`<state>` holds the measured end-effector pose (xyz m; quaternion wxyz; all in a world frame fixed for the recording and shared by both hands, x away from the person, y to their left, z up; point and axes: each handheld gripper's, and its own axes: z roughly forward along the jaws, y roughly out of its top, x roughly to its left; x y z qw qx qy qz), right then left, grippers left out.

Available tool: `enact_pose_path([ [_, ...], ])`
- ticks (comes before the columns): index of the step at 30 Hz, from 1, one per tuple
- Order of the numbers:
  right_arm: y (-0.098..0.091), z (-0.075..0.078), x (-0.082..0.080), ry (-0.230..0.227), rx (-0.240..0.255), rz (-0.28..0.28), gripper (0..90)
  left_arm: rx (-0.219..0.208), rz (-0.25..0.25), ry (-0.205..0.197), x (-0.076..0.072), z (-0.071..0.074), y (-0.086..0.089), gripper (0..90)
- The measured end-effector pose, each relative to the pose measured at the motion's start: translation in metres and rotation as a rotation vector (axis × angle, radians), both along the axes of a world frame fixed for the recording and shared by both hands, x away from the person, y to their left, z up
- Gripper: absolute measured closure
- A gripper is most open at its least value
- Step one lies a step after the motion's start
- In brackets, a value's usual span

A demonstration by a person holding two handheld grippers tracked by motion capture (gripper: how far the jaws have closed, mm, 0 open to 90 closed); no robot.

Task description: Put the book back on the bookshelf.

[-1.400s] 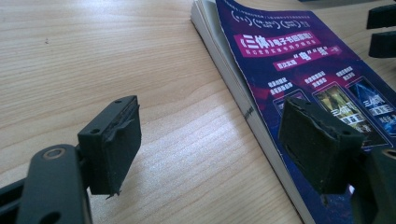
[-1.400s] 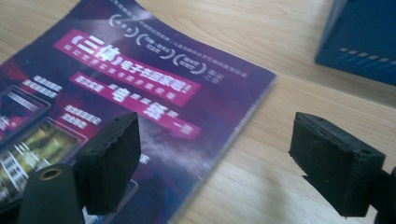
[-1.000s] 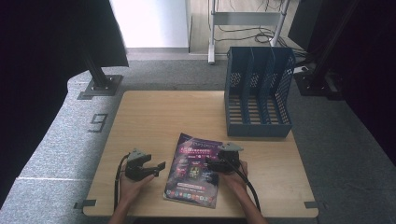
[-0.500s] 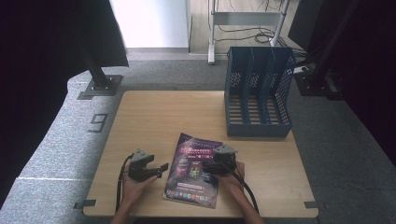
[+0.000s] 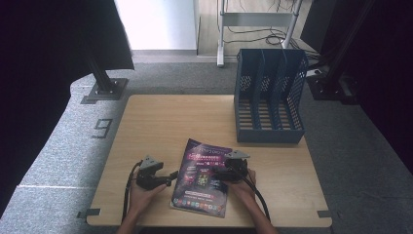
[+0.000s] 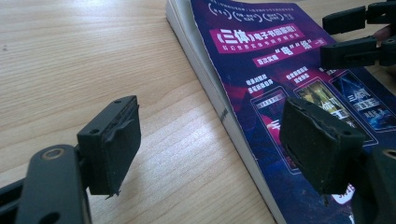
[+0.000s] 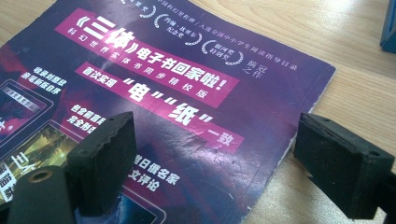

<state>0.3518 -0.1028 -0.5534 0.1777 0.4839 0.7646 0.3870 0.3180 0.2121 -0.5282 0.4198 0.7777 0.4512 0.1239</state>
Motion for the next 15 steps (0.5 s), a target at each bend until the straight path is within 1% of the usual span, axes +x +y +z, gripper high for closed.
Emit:
enact_pose_path([
  [3, 0.000, 0.000, 0.000, 0.008, 0.005, -0.003, 13.1, 0.005, 0.000, 0.000, 0.001, 0.000, -0.003, 21.0],
  [6, -0.002, 0.000, 0.001, 0.013, 0.009, 0.001, 13.5, 0.024, -0.013, -0.005, 0.006, 0.003, -0.011, 20.8],
  [9, -0.002, 0.000, 0.001, 0.012, 0.009, 0.002, 13.6, 0.022, -0.018, -0.006, 0.013, 0.006, -0.018, 20.5],
  [13, -0.002, 0.000, 0.001, 0.012, 0.008, 0.003, 13.6, 0.021, -0.023, 0.006, 0.018, 0.006, -0.023, 20.1],
  [15, -0.002, 0.000, 0.001, 0.012, 0.007, 0.001, 13.7, 0.030, -0.033, 0.010, 0.023, 0.005, -0.029, 20.1],
])
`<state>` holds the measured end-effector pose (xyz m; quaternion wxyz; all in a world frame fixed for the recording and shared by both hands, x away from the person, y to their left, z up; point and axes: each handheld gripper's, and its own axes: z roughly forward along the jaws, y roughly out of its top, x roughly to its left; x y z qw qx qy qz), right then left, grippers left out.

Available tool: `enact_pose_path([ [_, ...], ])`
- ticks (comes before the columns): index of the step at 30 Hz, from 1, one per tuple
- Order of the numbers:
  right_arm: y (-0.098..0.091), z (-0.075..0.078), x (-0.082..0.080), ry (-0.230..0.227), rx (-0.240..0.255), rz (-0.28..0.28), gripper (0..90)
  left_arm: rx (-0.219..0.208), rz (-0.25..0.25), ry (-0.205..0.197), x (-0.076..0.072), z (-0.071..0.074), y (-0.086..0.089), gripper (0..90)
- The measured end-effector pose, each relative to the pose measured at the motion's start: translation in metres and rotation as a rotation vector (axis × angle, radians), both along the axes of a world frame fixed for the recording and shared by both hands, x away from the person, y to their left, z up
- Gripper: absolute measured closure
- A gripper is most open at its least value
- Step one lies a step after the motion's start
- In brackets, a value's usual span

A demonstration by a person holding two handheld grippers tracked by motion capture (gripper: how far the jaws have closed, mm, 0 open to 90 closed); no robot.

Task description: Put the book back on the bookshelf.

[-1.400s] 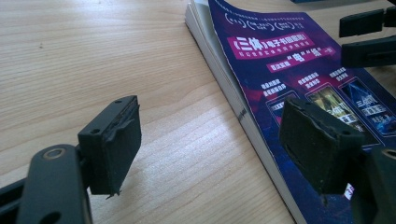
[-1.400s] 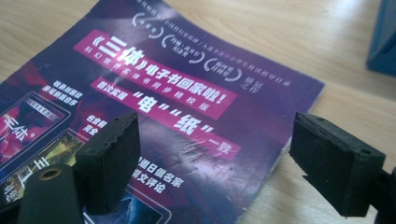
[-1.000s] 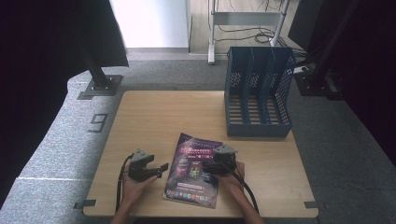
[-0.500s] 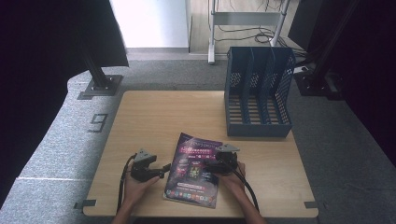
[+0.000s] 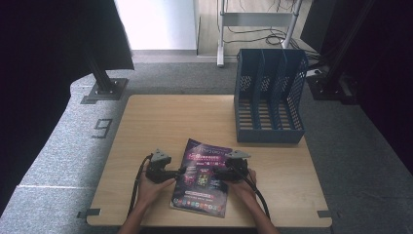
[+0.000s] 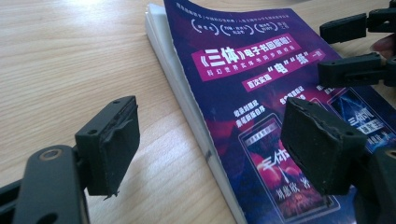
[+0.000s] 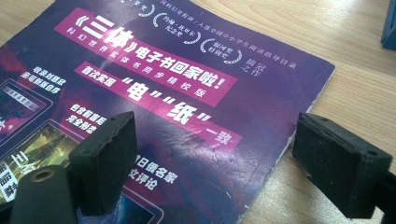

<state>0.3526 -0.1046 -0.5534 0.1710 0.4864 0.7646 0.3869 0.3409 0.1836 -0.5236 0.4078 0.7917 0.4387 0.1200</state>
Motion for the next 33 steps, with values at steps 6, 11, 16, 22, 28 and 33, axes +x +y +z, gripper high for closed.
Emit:
enact_pose_path([
  [6, 0.000, 0.000, 0.000, 0.001, 0.004, -0.001, 13.9, 0.007, -0.010, 0.008, 0.007, -0.005, -0.007, 20.1],
  [11, 0.000, 0.000, 0.000, -0.002, -0.001, -0.005, 14.1, 0.035, -0.017, 0.022, 0.014, -0.015, -0.014, 20.0],
  [16, 0.000, 0.000, -0.001, -0.002, -0.003, -0.006, 14.2, 0.050, -0.034, 0.034, 0.013, -0.019, -0.021, 20.0],
  [22, 0.000, 0.000, -0.001, -0.004, -0.004, -0.009, 14.6, 0.058, -0.019, 0.041, 0.016, -0.021, -0.021, 19.9],
  [28, 0.001, 0.000, -0.001, -0.005, -0.005, -0.010, 14.6, 0.055, -0.018, 0.033, 0.019, -0.023, -0.026, 20.1],
  [33, 0.001, 0.000, -0.002, -0.006, -0.005, -0.011, 14.7, 0.053, -0.040, 0.031, 0.018, -0.023, -0.035, 20.2],
])
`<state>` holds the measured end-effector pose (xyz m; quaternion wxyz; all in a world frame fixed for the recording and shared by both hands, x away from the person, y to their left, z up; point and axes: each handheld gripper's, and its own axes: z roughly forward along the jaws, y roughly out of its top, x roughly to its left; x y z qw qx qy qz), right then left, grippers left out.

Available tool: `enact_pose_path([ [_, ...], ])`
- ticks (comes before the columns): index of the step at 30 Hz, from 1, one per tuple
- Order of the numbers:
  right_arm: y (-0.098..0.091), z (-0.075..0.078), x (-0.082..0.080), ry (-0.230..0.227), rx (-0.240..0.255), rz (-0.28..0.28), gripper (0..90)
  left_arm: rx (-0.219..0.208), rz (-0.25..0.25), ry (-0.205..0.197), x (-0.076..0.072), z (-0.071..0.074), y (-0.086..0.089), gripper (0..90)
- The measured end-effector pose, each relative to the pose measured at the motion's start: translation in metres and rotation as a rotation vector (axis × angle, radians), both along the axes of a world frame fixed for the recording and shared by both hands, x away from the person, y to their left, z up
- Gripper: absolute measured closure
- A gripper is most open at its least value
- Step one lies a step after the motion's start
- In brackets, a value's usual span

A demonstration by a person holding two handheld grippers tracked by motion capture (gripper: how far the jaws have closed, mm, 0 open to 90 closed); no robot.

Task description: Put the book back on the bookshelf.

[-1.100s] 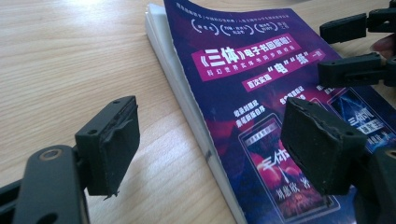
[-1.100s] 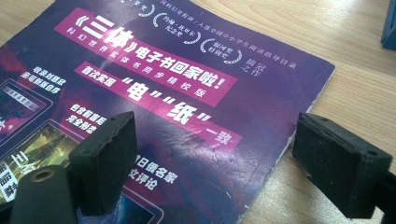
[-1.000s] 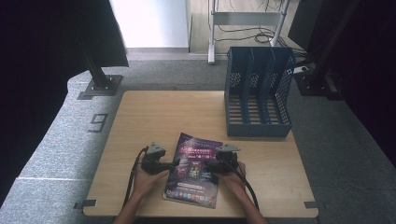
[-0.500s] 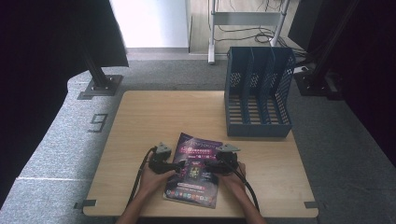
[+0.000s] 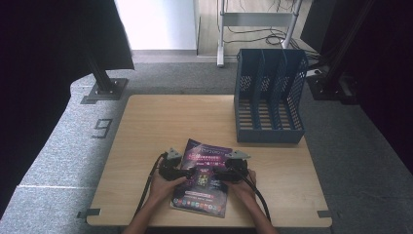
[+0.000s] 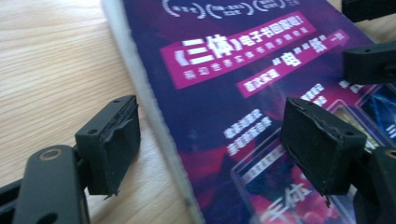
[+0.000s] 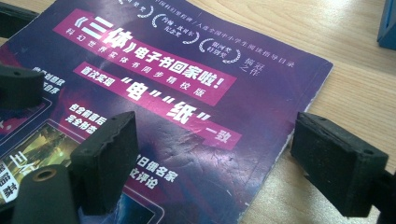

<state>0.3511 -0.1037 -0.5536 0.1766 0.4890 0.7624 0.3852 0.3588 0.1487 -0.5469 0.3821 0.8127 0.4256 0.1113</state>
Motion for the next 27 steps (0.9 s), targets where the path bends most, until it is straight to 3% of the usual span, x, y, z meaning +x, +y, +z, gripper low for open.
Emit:
enact_pose_path([
  [4, 0.000, 0.000, 0.000, 0.000, -0.001, 0.000, 14.7, 0.018, 0.009, -0.007, -0.002, 0.000, -0.003, 20.4],
  [10, 0.000, 0.000, -0.001, -0.001, -0.001, -0.006, 15.5, -0.013, 0.034, 0.010, -0.002, 0.001, -0.001, 26.0],
  [14, 0.000, 0.000, -0.003, 0.001, -0.001, -0.009, 16.1, -0.015, 0.034, 0.000, -0.005, 0.003, -0.001, 27.8],
  [21, -0.001, 0.000, -0.003, -0.001, 0.000, -0.010, 16.9, -0.116, 0.002, -0.001, -0.009, 0.014, 0.003, 28.6],
  [24, -0.001, 0.000, -0.004, 0.001, 0.001, -0.011, 16.9, -0.179, -0.079, 0.060, -0.009, 0.015, -0.001, 29.2],
  [27, -0.001, 0.000, -0.004, 0.000, 0.000, -0.011, 16.9, -0.072, -0.076, 0.007, -0.012, 0.014, -0.010, 28.6],
])
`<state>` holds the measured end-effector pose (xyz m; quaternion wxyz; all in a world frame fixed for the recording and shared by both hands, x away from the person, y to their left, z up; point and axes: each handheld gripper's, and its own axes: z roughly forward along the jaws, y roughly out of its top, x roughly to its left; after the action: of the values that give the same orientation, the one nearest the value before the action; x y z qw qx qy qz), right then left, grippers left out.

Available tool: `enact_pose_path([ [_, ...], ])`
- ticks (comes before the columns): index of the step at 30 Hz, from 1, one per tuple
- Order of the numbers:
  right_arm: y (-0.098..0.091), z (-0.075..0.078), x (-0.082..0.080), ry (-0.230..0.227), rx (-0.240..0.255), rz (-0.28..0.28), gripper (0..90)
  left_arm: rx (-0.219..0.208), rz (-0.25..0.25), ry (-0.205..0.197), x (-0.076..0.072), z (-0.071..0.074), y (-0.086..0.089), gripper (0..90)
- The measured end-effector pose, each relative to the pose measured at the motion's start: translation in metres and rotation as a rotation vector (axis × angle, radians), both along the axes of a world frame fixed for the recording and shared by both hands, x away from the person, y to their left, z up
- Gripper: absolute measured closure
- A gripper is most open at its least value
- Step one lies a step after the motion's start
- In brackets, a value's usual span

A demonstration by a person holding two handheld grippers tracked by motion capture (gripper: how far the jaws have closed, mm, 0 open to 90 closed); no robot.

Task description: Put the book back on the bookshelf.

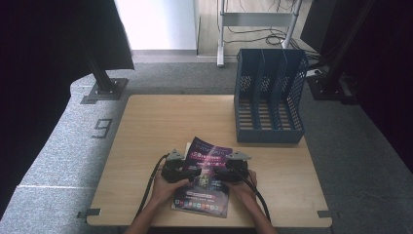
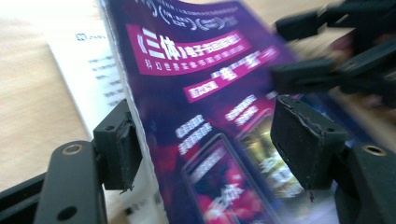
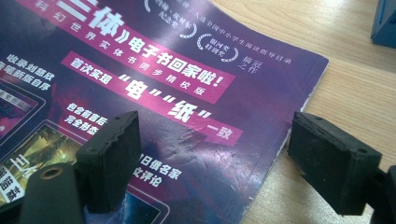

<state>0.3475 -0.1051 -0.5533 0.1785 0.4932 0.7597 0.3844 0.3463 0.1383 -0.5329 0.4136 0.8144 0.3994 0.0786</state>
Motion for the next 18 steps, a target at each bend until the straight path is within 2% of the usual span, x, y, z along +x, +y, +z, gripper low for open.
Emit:
enact_pose_path([
  [9, 0.000, 0.000, 0.000, 0.000, 0.000, 0.003, 17.1, -0.010, 0.033, -0.006, 0.011, 0.003, -0.001, 33.7],
  [13, -0.001, 0.000, 0.000, -0.001, 0.001, 0.003, 17.3, 0.033, 0.037, -0.011, 0.016, -0.001, -0.004, 37.8],
  [18, -0.001, 0.000, 0.000, -0.001, 0.002, 0.003, 17.4, 0.053, 0.041, -0.027, 0.018, -0.003, -0.005, 48.2],
])
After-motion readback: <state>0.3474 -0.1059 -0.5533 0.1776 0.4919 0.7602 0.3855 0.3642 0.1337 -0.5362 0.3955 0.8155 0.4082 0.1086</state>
